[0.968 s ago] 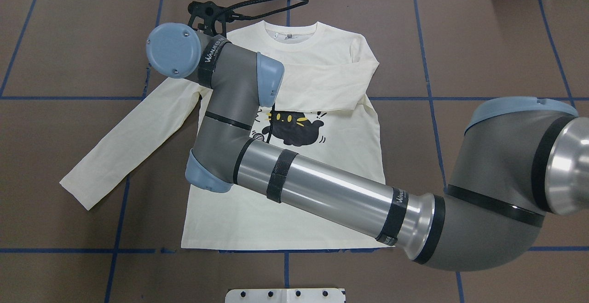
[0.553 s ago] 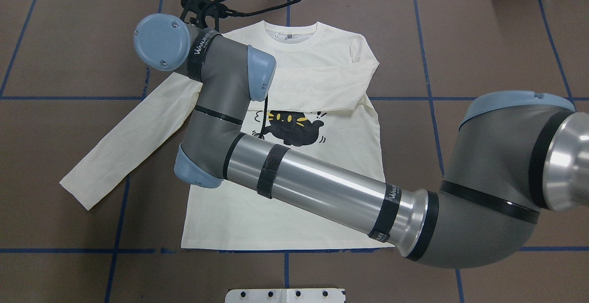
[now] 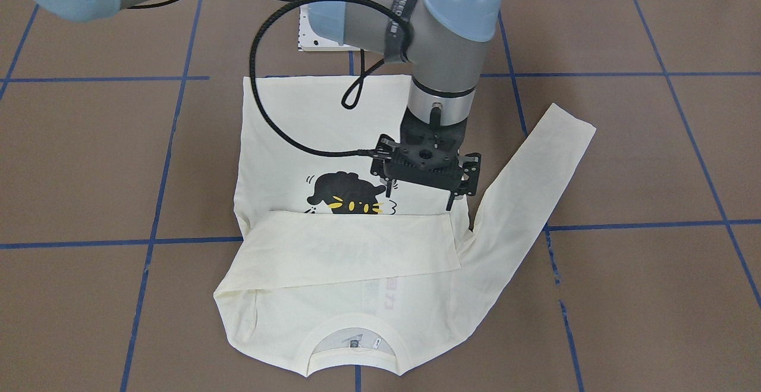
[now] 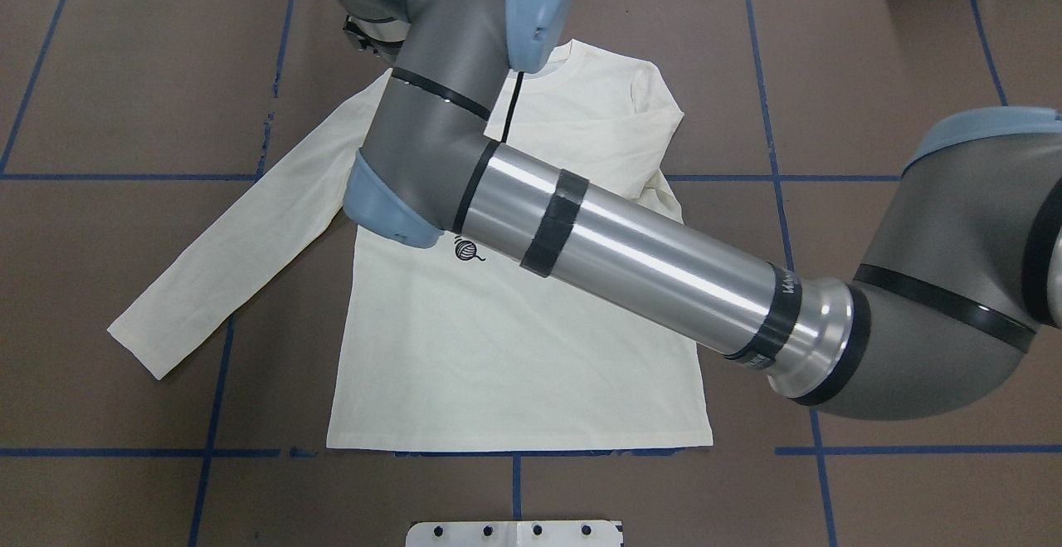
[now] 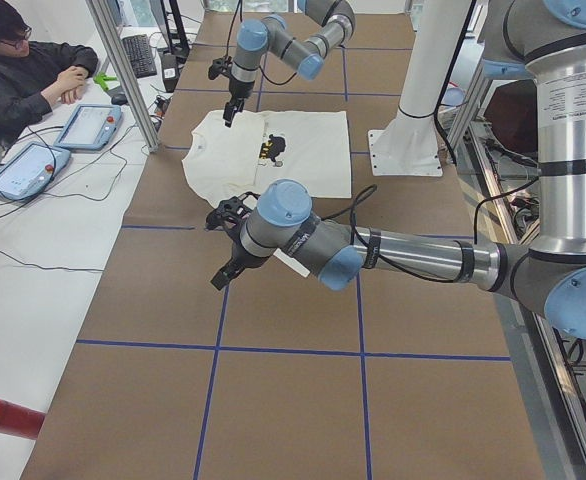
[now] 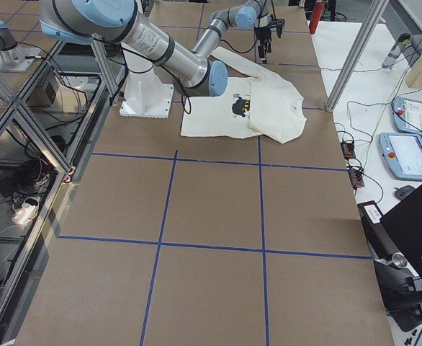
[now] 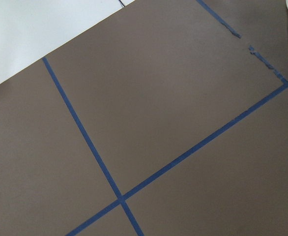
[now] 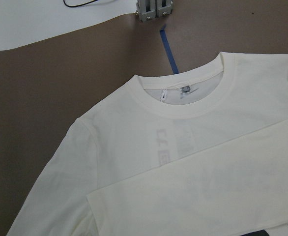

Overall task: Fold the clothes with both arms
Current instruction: 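Release the sleeve and raise the right gripper away from the shirt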

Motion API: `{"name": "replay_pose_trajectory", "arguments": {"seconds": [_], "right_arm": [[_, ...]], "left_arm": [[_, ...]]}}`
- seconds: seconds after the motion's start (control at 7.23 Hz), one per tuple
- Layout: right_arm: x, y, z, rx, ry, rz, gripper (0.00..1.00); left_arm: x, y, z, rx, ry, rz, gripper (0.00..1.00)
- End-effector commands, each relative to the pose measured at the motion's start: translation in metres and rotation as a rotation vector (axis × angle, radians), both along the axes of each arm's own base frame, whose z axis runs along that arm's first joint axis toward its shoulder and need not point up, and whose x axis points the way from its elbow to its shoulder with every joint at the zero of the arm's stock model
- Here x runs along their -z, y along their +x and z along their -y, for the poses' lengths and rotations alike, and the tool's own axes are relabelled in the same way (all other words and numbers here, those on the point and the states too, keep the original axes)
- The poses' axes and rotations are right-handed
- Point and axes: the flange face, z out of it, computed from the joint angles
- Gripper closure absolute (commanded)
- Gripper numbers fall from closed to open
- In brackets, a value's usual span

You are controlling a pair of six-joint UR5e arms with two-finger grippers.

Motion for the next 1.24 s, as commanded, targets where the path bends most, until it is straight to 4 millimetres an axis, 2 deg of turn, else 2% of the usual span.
{"name": "replay_pose_trajectory", "arguments": {"seconds": [0.0, 0.14, 0.28, 0.41, 0.55, 0.69, 0.83, 0.97, 1.11], "right_arm": [[-0.077, 0.102, -0.002, 0.126, 0.051, -0.021, 0.00], [-0.124, 0.154, -0.010, 0.193, 0.096, -0.019, 0.00], [-0.173, 0.204, -0.019, 0.281, 0.144, -0.029, 0.00], [-0.206, 0.248, -0.020, 0.332, 0.176, -0.038, 0.00], [-0.251, 0.282, -0.027, 0.394, 0.203, -0.061, 0.00], [-0.288, 0.321, -0.035, 0.421, 0.242, -0.054, 0.00], [-0.326, 0.355, -0.047, 0.449, 0.251, -0.012, 0.00], [-0.355, 0.385, -0.069, 0.430, 0.250, -0.010, 0.00], [-0.379, 0.404, -0.086, 0.414, 0.217, -0.022, 0.00]], "left_arm": [[0.009, 0.042, -0.001, -0.039, -0.007, -0.039, 0.00], [0.008, 0.061, -0.009, -0.027, -0.040, -0.076, 0.00], [0.000, 0.093, -0.025, 0.031, -0.052, -0.088, 0.00], [-0.012, 0.127, -0.050, 0.039, -0.080, -0.112, 0.00], [-0.013, 0.160, -0.067, 0.003, -0.130, -0.157, 0.00], [-0.010, 0.202, -0.078, -0.012, -0.179, -0.166, 0.00], [-0.011, 0.253, -0.098, -0.004, -0.240, -0.164, 0.00], [-0.011, 0.282, -0.113, -0.024, -0.255, -0.155, 0.00], [-0.012, 0.300, -0.124, -0.044, -0.251, -0.143, 0.01]]}}
